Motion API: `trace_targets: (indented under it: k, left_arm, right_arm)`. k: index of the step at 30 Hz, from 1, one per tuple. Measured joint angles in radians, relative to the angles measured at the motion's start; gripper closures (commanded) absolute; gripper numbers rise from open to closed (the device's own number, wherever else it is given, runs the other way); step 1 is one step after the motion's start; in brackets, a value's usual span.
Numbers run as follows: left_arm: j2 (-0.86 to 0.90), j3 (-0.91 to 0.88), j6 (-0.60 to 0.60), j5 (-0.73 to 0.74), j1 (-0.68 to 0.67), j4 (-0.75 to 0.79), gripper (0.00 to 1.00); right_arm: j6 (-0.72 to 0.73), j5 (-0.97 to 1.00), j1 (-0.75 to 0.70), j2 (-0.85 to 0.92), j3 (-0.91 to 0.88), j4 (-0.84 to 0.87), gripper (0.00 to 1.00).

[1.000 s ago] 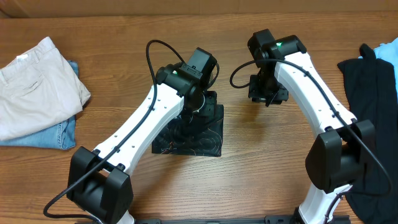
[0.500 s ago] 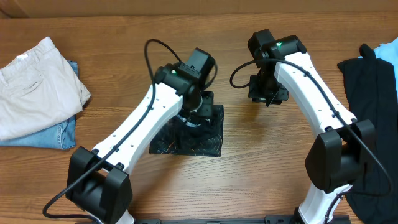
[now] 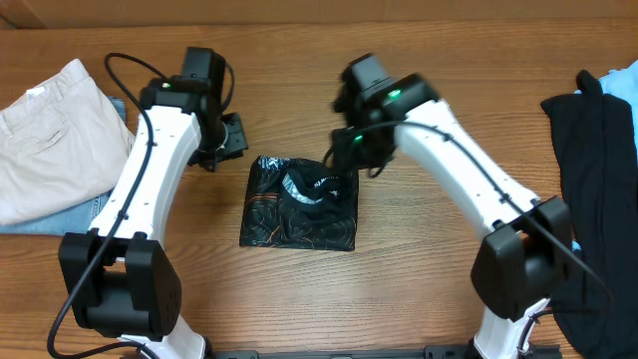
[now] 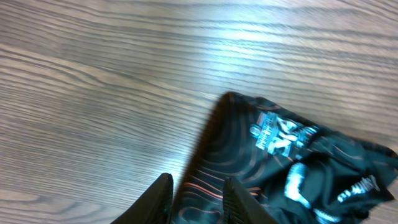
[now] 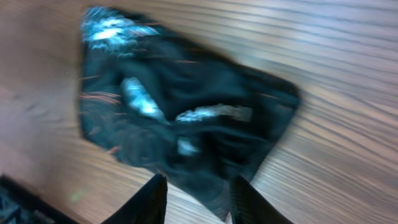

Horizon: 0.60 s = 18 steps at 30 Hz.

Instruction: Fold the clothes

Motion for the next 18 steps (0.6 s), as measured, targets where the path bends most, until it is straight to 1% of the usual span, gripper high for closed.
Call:
trace_targets:
  k: [4, 7, 12, 13, 18]
  left_arm:
    - [0.027, 0.0, 0.019, -0.006, 0.016, 0.0, 0.68]
    - [0.072, 0.0, 0.04, -0.006, 0.015, 0.001, 0.68]
    - [0.143, 0.0, 0.056, 0.0, 0.015, 0.002, 0.69]
    - [0.156, 0.0, 0.06, 0.009, 0.015, 0.002, 0.68]
    - [0.195, 0.0, 0.083, 0.059, 0.015, 0.001, 0.68]
  right_arm:
    - [0.012, -0.025, 0.083, 0.019, 0.0, 0.055, 0.59]
    - [0.018, -0.034, 0.13, 0.072, 0.0, 0.088, 0.59]
    - [0.047, -0.006, 0.163, 0.156, 0.0, 0.151, 0.57]
    - [0.058, 0.012, 0.165, 0.168, -0.002, 0.156, 0.54]
    - [0.084, 0.072, 0.163, 0.174, -0.005, 0.168, 0.52]
